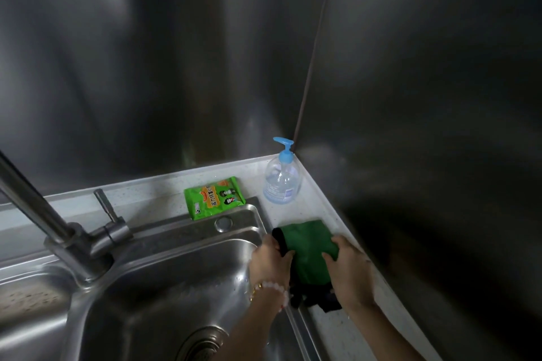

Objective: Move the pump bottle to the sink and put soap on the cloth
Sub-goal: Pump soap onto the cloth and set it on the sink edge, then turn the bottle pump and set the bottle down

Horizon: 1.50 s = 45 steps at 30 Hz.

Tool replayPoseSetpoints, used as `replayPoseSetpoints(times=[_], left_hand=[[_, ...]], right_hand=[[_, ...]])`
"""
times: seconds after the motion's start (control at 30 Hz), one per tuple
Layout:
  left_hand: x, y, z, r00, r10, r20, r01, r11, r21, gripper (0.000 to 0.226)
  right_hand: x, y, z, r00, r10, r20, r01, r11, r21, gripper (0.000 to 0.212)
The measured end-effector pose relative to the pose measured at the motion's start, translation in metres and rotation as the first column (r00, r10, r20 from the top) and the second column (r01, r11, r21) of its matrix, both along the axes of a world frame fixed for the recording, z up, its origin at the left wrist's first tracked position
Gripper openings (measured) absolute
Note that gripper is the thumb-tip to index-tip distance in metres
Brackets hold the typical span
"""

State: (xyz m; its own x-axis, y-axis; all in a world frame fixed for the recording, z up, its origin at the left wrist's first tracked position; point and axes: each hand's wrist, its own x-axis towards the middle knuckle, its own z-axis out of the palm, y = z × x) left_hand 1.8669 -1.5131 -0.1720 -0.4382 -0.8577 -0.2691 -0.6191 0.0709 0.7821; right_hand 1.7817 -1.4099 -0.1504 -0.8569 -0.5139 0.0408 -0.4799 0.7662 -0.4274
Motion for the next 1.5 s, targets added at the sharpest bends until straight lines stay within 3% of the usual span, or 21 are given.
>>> replayPoseSetpoints(times=[0.23, 0.33, 0.43, 0.57, 0.73, 0.87, 1.0, 1.3, 1.5], left_hand=[[-0.005, -0.016, 0.014, 0.995, 0.046, -0.085, -0.049, 0.998, -0.033, 0.052], [-0.017, -0.043, 0.03, 0.97, 0.065, -0.232, -0.088, 0.992, -0.089, 0.056], [-0.042, -0.071, 0.047, 0.932, 0.082, -0.353, -0.13, 0.985, -0.114, 0.068], [-0.069, -0.092, 0.052, 0.914, 0.04, -0.405, -0.073, 0.995, -0.067, 0.087], [-0.079, -0.101, 0.039, 0.92, 0.017, -0.392, -0.011, 1.0, 0.018, 0.098], [-0.08, -0.1, 0.028, 0.908, 0.01, -0.419, 0.002, 1.0, 0.028, 0.089], [-0.085, -0.097, 0.026, 0.89, 0.047, -0.453, -0.053, 0.999, 0.0, 0.078], [-0.09, -0.099, 0.028, 0.883, 0.068, -0.465, -0.075, 0.997, 0.004, 0.073], [-0.09, -0.097, 0.027, 0.872, 0.084, -0.482, -0.088, 0.996, 0.015, 0.071]], right_hand=[[-0.015, -0.02, 0.033, 0.991, 0.113, -0.077, -0.112, 0.993, 0.024, 0.034], [-0.038, -0.052, 0.07, 0.994, 0.105, 0.006, -0.105, 0.992, -0.071, 0.035], [-0.058, -0.094, 0.102, 0.971, 0.194, 0.14, -0.152, 0.952, -0.266, 0.043], [-0.072, -0.138, 0.125, 0.92, 0.333, 0.208, -0.217, 0.874, -0.435, 0.057], [-0.077, -0.159, 0.115, 0.895, 0.392, 0.213, -0.285, 0.87, -0.403, 0.053], [-0.08, -0.161, 0.108, 0.906, 0.398, 0.14, -0.322, 0.867, -0.381, 0.036], [-0.085, -0.163, 0.108, 0.911, 0.406, 0.077, -0.357, 0.867, -0.346, 0.032], [-0.095, -0.174, 0.119, 0.889, 0.457, -0.027, -0.456, 0.877, -0.155, 0.031], [-0.098, -0.175, 0.131, 0.812, 0.579, -0.078, -0.579, 0.815, 0.026, 0.03]])
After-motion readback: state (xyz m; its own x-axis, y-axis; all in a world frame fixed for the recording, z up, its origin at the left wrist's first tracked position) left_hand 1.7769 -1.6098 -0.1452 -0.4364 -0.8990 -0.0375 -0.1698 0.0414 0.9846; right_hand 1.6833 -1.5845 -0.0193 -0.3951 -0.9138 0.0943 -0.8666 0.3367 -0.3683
